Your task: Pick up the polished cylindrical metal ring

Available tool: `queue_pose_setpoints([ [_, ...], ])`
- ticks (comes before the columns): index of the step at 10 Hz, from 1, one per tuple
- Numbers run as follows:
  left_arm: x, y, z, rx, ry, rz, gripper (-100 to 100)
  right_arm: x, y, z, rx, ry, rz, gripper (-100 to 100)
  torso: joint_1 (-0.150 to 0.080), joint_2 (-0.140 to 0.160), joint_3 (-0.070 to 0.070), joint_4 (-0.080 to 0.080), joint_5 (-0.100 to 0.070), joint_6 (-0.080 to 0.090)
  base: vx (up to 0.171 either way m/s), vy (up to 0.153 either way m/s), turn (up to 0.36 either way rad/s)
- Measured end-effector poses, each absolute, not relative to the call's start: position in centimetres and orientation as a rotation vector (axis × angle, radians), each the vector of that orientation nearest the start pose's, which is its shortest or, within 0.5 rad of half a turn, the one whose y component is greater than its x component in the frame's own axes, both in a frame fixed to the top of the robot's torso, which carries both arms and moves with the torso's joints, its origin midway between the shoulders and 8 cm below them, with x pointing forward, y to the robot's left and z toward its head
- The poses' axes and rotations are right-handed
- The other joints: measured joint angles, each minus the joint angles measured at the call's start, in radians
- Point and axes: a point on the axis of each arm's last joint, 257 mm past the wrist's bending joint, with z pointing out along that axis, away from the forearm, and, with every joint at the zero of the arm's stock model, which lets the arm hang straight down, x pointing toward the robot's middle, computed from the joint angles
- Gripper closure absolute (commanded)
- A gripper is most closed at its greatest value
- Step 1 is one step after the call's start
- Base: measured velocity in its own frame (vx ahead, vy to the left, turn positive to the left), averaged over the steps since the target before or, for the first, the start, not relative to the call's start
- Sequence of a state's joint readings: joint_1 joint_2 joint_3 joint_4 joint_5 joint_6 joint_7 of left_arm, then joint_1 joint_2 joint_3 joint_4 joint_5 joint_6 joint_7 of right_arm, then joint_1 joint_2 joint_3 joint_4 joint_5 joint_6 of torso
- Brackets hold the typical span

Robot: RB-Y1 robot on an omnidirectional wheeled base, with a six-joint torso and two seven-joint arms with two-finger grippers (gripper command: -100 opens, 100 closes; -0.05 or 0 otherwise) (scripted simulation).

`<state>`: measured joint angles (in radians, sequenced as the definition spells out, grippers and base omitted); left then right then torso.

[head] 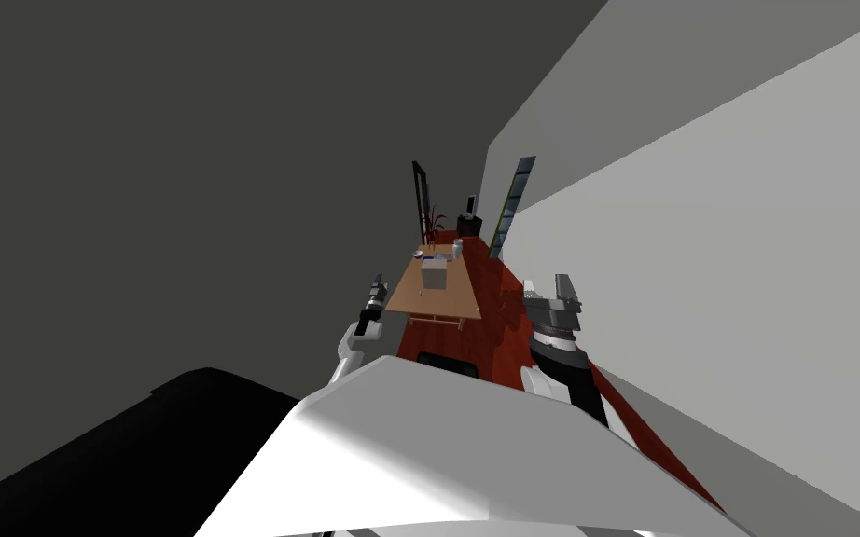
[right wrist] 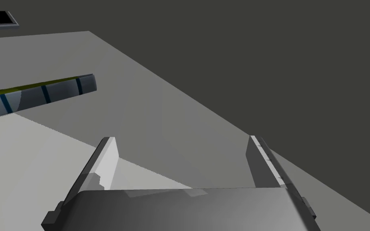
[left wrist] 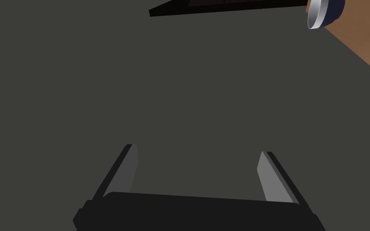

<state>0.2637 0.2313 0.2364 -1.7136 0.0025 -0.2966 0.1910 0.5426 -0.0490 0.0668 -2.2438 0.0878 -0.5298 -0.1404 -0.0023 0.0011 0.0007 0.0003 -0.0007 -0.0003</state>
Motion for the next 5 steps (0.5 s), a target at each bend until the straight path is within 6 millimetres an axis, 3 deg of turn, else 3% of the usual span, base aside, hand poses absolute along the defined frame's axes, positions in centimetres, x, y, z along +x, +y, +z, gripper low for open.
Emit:
queue_pose_setpoints([
  [5,45.5,45.9,-20.5,-1.161,0.977,-0.971,-100,34.7,-24.6,-0.3,0.672,0.708,1.424,0,0.000,-0.001,0.000,0.000,0.000,0.000,-0.007,-0.038,-0.051],
])
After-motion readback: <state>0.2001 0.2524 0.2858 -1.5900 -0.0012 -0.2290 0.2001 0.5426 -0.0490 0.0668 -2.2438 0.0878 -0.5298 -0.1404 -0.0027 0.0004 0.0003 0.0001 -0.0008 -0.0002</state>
